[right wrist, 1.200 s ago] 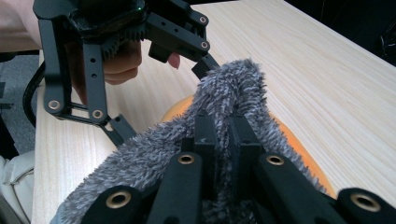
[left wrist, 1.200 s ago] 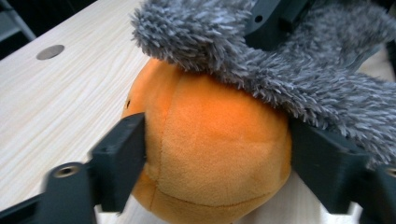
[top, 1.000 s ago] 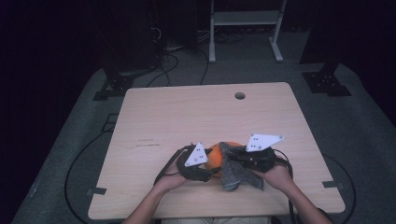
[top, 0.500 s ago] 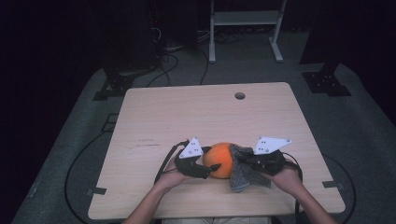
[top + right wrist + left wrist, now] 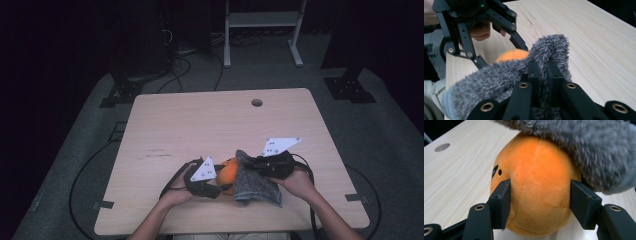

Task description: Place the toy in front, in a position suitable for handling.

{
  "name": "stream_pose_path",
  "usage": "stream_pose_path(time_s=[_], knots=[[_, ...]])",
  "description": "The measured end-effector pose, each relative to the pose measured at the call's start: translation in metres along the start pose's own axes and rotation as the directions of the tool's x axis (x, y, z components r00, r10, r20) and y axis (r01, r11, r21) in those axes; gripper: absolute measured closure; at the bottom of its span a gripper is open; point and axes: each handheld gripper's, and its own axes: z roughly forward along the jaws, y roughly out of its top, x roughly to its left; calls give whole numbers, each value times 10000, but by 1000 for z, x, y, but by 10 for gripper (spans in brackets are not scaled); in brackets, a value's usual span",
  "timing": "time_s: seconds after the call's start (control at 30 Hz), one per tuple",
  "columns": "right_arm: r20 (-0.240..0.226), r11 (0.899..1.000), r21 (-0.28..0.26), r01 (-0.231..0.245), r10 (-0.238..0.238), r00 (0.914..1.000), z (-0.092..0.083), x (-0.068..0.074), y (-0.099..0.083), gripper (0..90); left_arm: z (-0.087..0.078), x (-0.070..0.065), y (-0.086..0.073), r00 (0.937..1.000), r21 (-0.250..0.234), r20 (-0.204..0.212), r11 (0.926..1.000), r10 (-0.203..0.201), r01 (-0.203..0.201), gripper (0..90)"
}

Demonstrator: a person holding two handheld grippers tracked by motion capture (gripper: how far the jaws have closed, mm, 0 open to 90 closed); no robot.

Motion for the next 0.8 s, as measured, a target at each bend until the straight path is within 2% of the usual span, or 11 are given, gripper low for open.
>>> stream_pose_path(time_s=[0.2, 0.27, 0.3, 0.33, 0.4, 0.47, 0.5, 0.57, 0.67, 0.8], knots=[[151, 9976, -198, -670, 673, 9976, -11, -11, -22, 832, -1, 3, -4, 9999, -95, 90, 9998, -144, 145, 380], [195, 9966, -220, -790, 794, 9967, -14, -11, -27, 832, -1, 4, -4, 9995, -171, 98, 9994, -290, 292, 310], [234, 9964, -222, -814, 819, 9964, -15, -11, -29, 832, -1, 6, 1, 9961, -318, 175, 9957, -860, 865, 254], [171, 9959, -189, -880, 884, 9959, -15, -10, -30, 831, 0, 8, 4, 9928, -291, 178, 9925, -1184, 1188, 219], [84, 9963, -199, -838, 840, 9964, -15, -9, -30, 831, 1, 9, 5, 9924, -234, 184, 9922, -1218, 1222, 198], [43, 9977, -229, -638, 639, 9979, -15, -5, -28, 830, 2, 10, 2, 9929, -122, 191, 9930, -1176, 1178, 250], [28, 9977, -246, -635, 636, 9980, -15, -5, -29, 831, 1, 9, 1, 9947, -155, 148, 9947, -1016, 1018, 286], [-12, 9965, -335, -764, 764, 9971, -17, -8, -32, 831, 0, 7, -1, 9963, -125, 124, 9963, -846, 848, 327], [136, 9948, -245, -988, 992, 9950, -20, -15, -41, 831, -2, 7, -3, 9967, -126, 129, 9967, -799, 801, 333], [559, 9917, 41, -1282, 1278, 9902, -30, -23, -53, 831, -2, 6, -3, 9974, -57, 151, 9975, -709, 710, 334]])
